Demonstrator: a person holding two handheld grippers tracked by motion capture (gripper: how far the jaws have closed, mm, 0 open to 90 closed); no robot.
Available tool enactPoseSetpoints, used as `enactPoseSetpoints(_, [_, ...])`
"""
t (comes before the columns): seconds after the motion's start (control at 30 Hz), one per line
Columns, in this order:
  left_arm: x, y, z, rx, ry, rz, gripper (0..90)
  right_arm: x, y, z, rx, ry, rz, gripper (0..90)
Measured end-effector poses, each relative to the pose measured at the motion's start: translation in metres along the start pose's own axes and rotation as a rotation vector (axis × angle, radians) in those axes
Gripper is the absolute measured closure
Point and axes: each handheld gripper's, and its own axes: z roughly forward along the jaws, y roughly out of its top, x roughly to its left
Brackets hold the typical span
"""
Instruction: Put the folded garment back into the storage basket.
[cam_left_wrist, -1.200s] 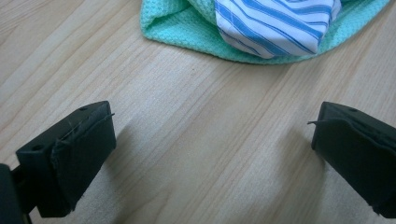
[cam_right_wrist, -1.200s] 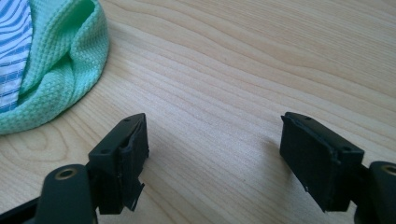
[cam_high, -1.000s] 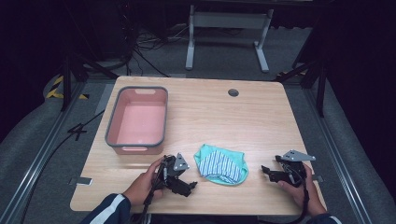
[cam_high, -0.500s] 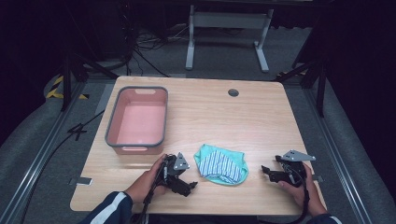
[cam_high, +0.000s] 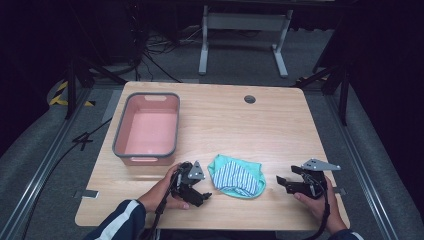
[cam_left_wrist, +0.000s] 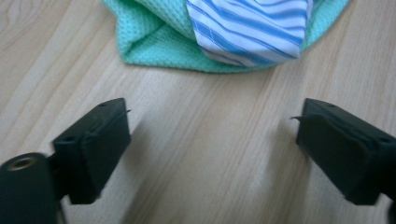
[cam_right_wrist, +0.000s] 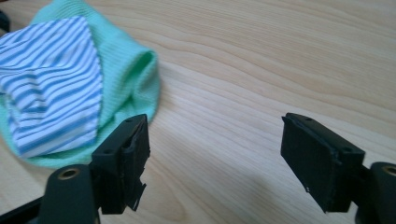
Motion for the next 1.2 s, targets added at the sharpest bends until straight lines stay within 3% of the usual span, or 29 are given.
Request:
enactPoseSetpoints(0.03, [0.002,0.004,-0.001,-0.007,-0.003,0.007,17.8,0.007,0.003,0.001,0.009,0.005,-0.031,27.9])
enactPoseSetpoints(0.13, [0.006,0.008,-0.001,-0.037,-0.028,-0.012,18.9,0.014,0.005,0.004,0.017,0.016,-0.045,28.5])
enactPoseSetpoints(0.17, [0.007,0.011,-0.002,-0.042,-0.01,-0.022,22.8,0.018,0.007,0.007,0.021,0.021,-0.057,29.4])
enactPoseSetpoints(0.23, [0.009,0.016,-0.002,-0.057,0.016,-0.047,22.2,0.025,0.01,0.011,0.03,0.023,-0.058,32.2])
enactPoseSetpoints(0.33, [0.016,0.024,0.0,-0.061,0.035,-0.078,25.4,0.033,0.015,0.018,0.051,-0.011,-0.065,36.7])
enactPoseSetpoints(0.37, [0.018,0.026,0.001,-0.07,0.032,-0.09,25.6,0.035,0.017,0.019,0.042,-0.001,-0.058,37.6])
enactPoseSetpoints(0.47, [0.023,0.033,0.006,-0.067,0.082,-0.108,28.4,0.04,0.021,0.028,0.053,0.013,-0.057,39.0])
enactPoseSetpoints(0.57, [0.026,0.038,0.012,-0.088,0.088,-0.141,30.7,0.044,0.023,0.034,0.065,0.012,-0.057,39.9])
enactPoseSetpoints(0.6, [0.028,0.04,0.016,-0.087,0.074,-0.144,30.4,0.045,0.024,0.037,0.074,0.008,-0.06,39.9])
enactPoseSetpoints(0.77, [0.029,0.044,0.031,-0.05,0.08,-0.139,29.8,0.047,0.027,0.057,0.117,-0.044,-0.083,39.3])
enactPoseSetpoints(0.87, [0.031,0.042,0.034,-0.055,0.061,-0.162,28.4,0.046,0.026,0.059,0.115,-0.035,-0.066,39.2])
enactPoseSetpoints(0.93, [0.03,0.041,0.034,-0.056,0.054,-0.157,28.3,0.046,0.025,0.058,0.117,-0.028,-0.051,38.2])
enactPoseSetpoints(1.1, [0.028,0.04,0.033,-0.051,0.047,-0.146,29.7,0.049,0.027,0.056,0.148,-0.037,-0.073,33.2])
enactPoseSetpoints(1.2, [0.027,0.039,0.032,-0.06,0.048,-0.14,33.4,0.052,0.025,0.055,0.159,-0.013,-0.062,33.6])
